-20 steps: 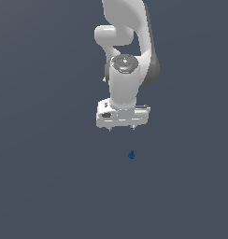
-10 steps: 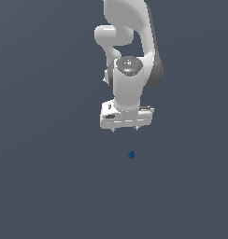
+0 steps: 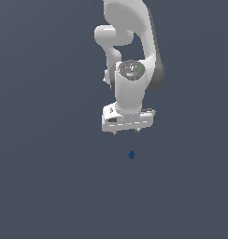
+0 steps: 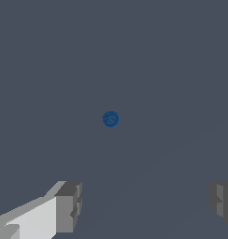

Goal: Pick up the object and move it to a goal position.

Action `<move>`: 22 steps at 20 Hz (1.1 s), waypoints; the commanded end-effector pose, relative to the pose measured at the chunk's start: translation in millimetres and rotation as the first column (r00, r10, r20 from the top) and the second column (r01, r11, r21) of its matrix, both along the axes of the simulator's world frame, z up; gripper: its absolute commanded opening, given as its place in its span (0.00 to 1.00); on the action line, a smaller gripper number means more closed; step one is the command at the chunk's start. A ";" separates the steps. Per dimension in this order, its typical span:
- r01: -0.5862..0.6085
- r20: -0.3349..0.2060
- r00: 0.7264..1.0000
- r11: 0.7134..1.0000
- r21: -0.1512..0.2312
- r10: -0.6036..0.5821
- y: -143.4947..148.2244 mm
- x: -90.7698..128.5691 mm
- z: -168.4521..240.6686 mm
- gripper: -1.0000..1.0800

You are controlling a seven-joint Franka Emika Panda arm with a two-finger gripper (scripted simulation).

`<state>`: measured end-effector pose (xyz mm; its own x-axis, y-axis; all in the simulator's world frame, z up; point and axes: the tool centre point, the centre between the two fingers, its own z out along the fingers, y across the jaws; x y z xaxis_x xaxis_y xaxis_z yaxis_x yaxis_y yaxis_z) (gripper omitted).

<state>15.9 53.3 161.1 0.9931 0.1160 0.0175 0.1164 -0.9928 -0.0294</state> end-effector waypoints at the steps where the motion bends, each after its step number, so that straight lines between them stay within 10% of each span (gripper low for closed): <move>1: -0.033 -0.001 0.999 0.999 -0.004 0.033 3.5 4.9 -6.3 0.96; 22: -0.322 -0.015 0.947 0.946 -0.031 0.322 34.6 44.9 -67.8 0.96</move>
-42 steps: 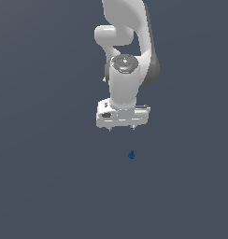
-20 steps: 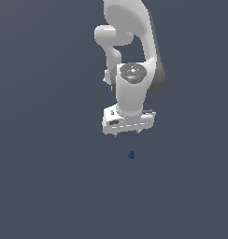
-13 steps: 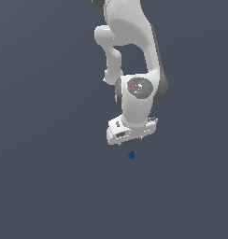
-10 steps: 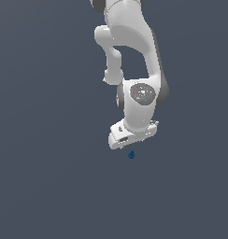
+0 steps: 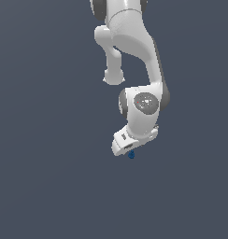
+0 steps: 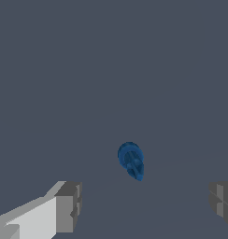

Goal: Pick up the object and move it to a goal position.

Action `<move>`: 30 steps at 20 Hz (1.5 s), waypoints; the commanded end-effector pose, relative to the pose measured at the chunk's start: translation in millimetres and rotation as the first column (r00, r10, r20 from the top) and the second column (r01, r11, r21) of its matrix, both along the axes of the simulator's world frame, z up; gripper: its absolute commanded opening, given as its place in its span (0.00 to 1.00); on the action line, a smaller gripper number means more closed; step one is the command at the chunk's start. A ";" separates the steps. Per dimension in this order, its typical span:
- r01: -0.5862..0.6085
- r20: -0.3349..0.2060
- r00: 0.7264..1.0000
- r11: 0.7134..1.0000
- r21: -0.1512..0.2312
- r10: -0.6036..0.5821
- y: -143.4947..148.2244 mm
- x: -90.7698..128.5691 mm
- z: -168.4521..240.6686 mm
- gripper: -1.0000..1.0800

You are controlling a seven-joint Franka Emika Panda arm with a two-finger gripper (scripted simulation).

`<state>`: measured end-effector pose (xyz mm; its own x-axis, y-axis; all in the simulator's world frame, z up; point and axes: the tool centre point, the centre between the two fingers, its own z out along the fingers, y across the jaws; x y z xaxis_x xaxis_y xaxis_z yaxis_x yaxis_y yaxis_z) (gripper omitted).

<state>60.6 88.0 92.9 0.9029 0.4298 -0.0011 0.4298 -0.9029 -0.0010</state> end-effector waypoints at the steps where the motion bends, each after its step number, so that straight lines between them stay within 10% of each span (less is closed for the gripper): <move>1: 0.000 0.001 1.000 1.000 0.000 0.000 -0.2 0.2 -0.1 0.96; 18: -0.005 0.001 1.000 1.000 0.000 0.005 0.1 1.1 -50.5 0.96; 19: -0.005 0.001 1.000 1.000 0.000 0.005 0.1 1.1 -50.5 0.00; 30: -0.005 0.001 1.000 1.000 0.000 0.005 0.0 0.9 -50.2 0.00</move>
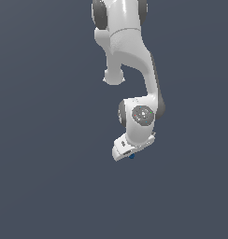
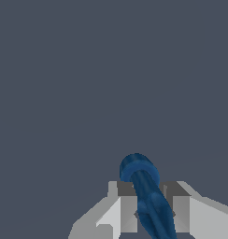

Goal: Pick up the object and move it to a goal position.

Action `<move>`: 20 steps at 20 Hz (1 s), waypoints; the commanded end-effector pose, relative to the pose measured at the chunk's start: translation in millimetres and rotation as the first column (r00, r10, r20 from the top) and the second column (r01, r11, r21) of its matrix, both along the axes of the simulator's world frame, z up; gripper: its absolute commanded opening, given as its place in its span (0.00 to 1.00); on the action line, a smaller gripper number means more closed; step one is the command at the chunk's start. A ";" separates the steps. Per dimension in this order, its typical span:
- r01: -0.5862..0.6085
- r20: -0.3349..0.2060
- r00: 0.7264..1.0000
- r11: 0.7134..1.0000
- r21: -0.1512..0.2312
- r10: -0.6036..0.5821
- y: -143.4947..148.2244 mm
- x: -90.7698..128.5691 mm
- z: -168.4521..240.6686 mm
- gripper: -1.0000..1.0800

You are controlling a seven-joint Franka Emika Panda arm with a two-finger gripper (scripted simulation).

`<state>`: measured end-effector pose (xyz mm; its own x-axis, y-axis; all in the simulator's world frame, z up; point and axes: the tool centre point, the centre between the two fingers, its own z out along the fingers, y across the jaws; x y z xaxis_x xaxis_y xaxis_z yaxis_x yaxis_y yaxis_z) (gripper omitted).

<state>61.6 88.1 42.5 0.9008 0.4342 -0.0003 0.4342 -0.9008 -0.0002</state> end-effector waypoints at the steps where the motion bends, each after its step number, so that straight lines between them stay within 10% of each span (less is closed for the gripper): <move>1: 0.000 0.000 1.000 1.000 0.000 0.000 -0.3 -0.2 1.0 0.00; 20: 0.000 0.000 1.000 1.000 0.000 0.000 -20.4 -21.7 81.8 0.00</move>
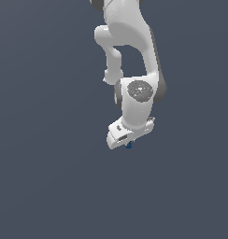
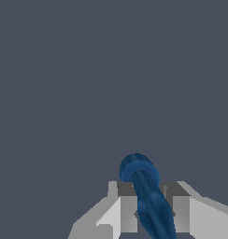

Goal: Pick up the object and move it to a goal position.

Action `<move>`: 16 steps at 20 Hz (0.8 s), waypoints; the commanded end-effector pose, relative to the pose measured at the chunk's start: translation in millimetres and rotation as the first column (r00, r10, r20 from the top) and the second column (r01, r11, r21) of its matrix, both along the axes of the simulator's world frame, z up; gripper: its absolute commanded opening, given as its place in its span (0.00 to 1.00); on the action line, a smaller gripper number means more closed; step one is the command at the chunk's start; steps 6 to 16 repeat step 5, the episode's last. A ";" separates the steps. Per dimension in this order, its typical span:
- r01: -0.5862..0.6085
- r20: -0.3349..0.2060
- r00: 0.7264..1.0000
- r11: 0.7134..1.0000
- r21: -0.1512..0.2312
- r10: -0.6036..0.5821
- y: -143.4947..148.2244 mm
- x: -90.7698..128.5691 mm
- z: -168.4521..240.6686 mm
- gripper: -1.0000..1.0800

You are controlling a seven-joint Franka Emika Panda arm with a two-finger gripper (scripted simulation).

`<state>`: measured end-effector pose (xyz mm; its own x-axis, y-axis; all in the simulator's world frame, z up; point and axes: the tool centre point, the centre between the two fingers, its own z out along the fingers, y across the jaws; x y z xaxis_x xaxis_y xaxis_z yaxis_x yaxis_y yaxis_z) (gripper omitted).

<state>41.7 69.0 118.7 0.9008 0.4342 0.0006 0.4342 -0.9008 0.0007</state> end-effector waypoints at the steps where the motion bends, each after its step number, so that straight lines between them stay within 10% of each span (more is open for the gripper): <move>1: 0.000 -0.001 1.000 1.000 0.000 0.000 -1.9 -2.4 8.2 0.00; 16: 0.000 -0.001 1.000 1.000 0.000 0.000 -3.1 -3.4 12.9 0.00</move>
